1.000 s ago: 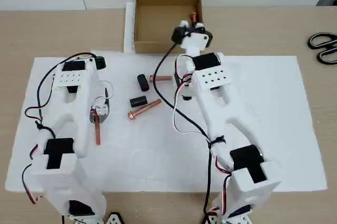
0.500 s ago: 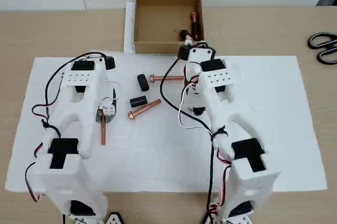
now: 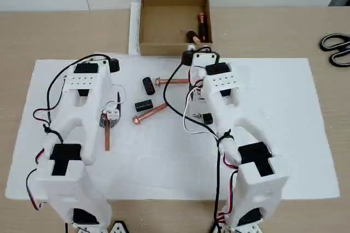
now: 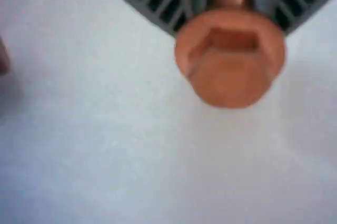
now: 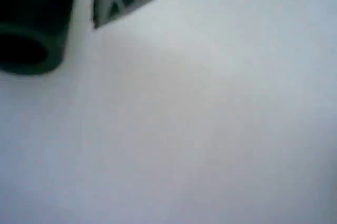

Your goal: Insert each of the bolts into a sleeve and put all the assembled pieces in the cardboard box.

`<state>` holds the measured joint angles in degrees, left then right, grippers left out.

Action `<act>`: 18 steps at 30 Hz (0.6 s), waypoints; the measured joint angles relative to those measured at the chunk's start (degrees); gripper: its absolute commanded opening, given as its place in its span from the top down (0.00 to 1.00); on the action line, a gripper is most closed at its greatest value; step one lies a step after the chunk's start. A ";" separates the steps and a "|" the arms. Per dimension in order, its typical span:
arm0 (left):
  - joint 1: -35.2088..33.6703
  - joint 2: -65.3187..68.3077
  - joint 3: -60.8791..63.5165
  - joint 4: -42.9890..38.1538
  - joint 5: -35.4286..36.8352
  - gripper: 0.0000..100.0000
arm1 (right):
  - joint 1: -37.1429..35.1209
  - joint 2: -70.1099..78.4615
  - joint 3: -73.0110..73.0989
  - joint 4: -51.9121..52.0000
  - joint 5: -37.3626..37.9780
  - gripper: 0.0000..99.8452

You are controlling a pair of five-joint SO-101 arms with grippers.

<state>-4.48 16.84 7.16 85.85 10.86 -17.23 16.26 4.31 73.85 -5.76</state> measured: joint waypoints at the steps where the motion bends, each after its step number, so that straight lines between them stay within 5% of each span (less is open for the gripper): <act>1: 0.00 0.00 0.00 0.00 0.00 0.99 | -0.18 0.00 0.00 0.00 0.00 0.84; 14: 0.00 0.00 0.00 0.00 0.00 0.99 | 0.09 5.36 -1.32 -1.41 0.00 0.85; 18: 0.00 0.00 0.00 0.00 0.00 0.99 | 0.18 5.36 -1.58 -1.41 0.00 0.93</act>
<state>-4.48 16.84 7.16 85.85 10.86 -17.05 21.63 2.73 72.44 -5.76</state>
